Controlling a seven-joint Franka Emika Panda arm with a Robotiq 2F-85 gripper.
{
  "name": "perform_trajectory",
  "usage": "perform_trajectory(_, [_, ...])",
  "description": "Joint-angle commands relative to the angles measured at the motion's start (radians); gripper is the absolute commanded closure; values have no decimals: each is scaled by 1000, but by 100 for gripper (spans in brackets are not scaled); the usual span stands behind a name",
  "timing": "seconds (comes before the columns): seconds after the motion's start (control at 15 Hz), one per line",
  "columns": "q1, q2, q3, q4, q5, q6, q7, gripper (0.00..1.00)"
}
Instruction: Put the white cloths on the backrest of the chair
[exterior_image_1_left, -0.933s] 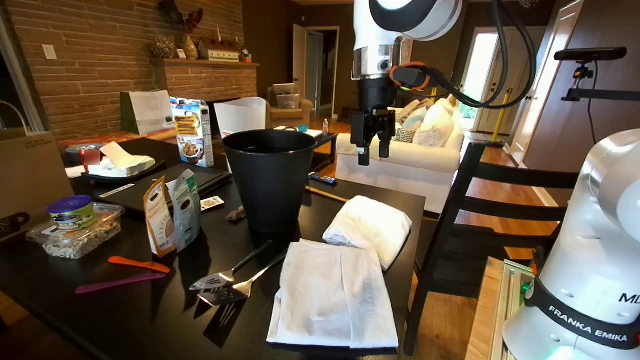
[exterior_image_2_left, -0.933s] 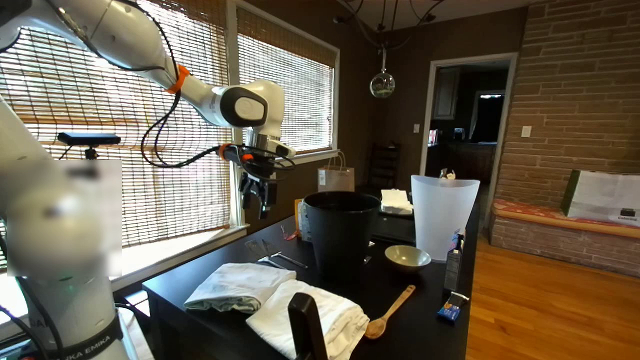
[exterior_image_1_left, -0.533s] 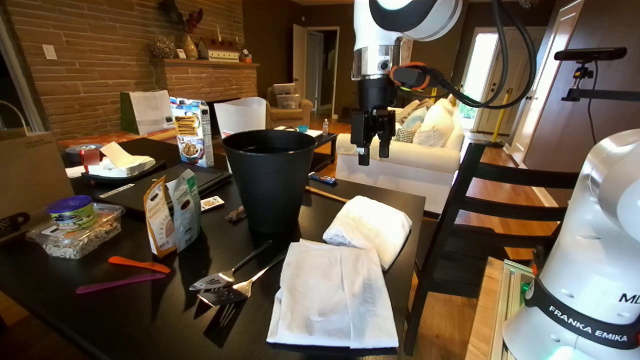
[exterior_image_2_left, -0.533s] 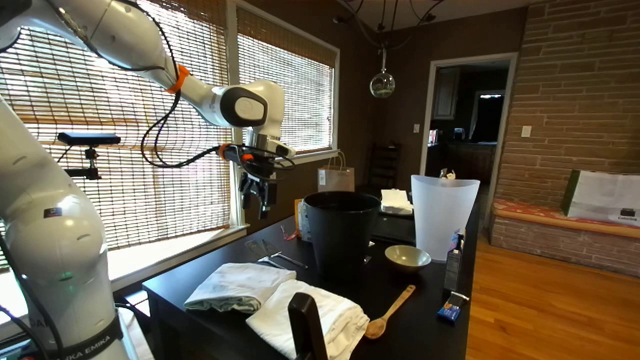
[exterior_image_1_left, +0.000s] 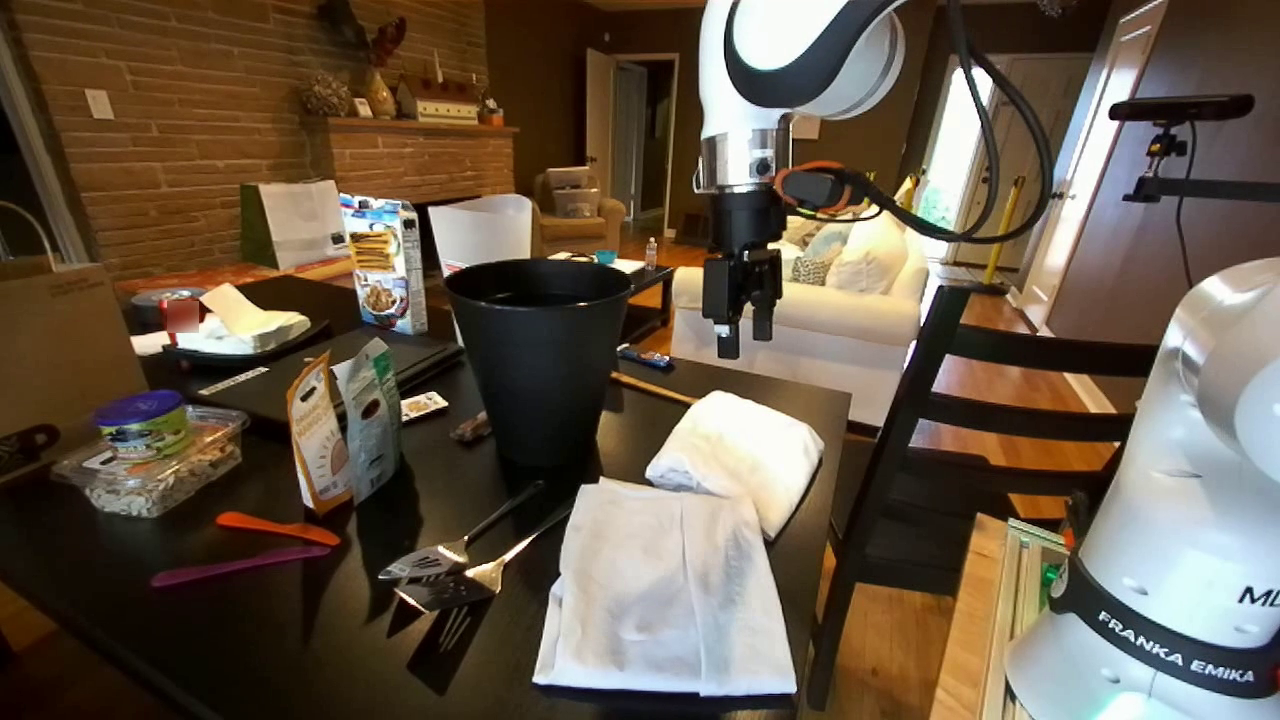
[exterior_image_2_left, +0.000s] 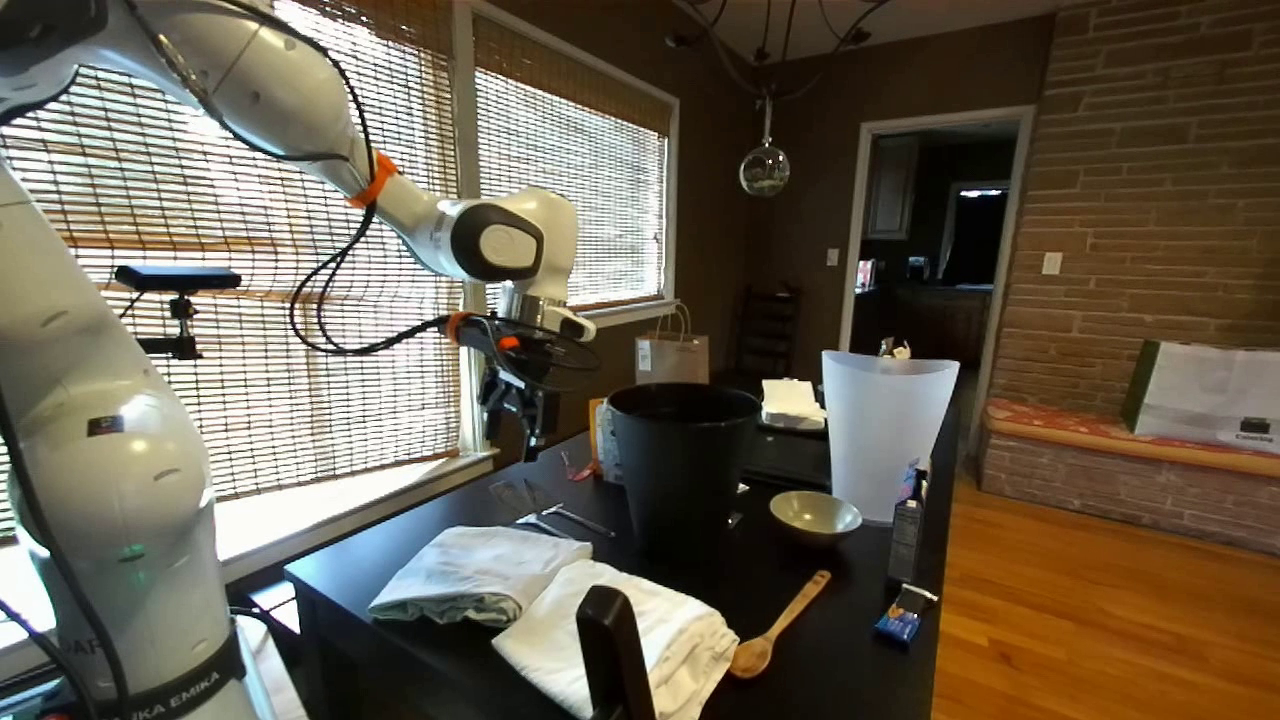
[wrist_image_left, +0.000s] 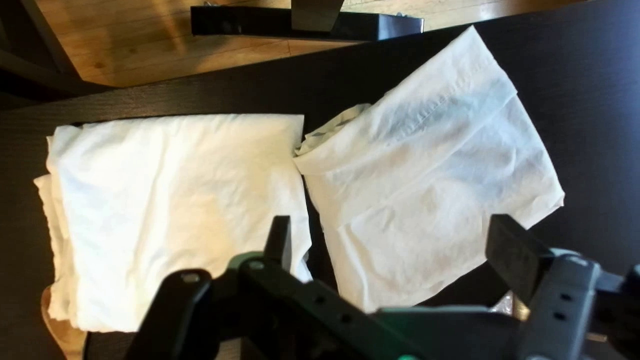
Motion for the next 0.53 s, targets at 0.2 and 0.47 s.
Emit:
perform_trajectory(0.2, [33,112,-44,-32,91,198,-240,0])
perform_trajectory(0.47, [43,202,-39,-45,151,291,-344,0])
